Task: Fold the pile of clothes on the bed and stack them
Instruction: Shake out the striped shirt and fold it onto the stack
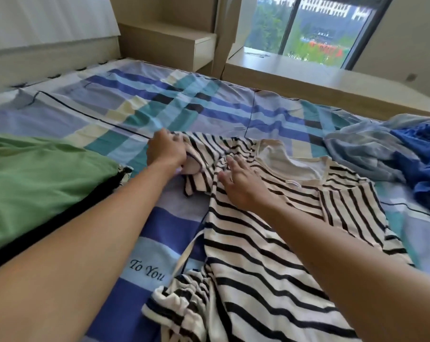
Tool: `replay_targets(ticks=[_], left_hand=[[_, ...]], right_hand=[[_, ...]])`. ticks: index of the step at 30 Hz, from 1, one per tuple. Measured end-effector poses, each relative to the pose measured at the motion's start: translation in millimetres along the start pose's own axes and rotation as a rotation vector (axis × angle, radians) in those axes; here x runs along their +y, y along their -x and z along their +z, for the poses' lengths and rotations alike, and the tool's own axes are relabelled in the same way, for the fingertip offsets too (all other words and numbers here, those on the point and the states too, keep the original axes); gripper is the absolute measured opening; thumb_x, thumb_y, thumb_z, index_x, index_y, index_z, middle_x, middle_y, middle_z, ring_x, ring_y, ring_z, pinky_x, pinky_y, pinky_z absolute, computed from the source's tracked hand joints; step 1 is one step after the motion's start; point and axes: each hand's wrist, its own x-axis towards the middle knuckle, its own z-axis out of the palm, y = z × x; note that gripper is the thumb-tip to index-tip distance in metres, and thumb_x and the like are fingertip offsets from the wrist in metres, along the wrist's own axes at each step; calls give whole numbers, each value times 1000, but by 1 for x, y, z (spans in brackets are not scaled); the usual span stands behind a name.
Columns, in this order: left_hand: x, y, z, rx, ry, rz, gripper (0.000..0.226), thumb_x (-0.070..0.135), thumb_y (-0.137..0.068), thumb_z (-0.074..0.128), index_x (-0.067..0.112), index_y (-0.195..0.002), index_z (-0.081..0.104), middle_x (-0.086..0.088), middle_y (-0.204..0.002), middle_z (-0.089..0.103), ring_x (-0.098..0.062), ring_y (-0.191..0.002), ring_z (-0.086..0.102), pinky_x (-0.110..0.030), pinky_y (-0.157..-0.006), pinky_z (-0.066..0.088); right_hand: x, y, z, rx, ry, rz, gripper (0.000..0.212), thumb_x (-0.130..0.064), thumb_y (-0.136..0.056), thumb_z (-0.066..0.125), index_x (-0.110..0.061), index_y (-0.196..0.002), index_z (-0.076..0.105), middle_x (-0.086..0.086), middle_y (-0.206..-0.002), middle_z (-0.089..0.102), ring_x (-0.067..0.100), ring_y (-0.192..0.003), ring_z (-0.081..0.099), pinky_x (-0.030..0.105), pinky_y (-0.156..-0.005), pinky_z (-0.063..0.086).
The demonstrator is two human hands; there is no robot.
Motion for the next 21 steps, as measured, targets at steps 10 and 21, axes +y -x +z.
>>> replay_targets(ticks=[10, 21], left_hand=[[-16, -3, -5, -275, 194, -173, 97, 49, -69, 87, 5, -141, 41, -7, -137, 51, -26, -126, 51, -32, -102, 43], [21, -19, -17, 184, 41, 81, 27, 26, -98, 56, 3, -111, 61, -14, -116, 65, -31, -108, 61, -36, -89, 47]], right_hand=[[14, -2, 33, -138, 126, 134, 72, -58, -103, 22, -25, -160, -6, 1, -168, -8, 18, -154, -10, 46, -124, -8], [6, 2, 41, -160, 106, -4, 74, -68, -98, 22, -36, -158, -6, -2, -168, -11, 19, -154, -16, 54, -120, -16]])
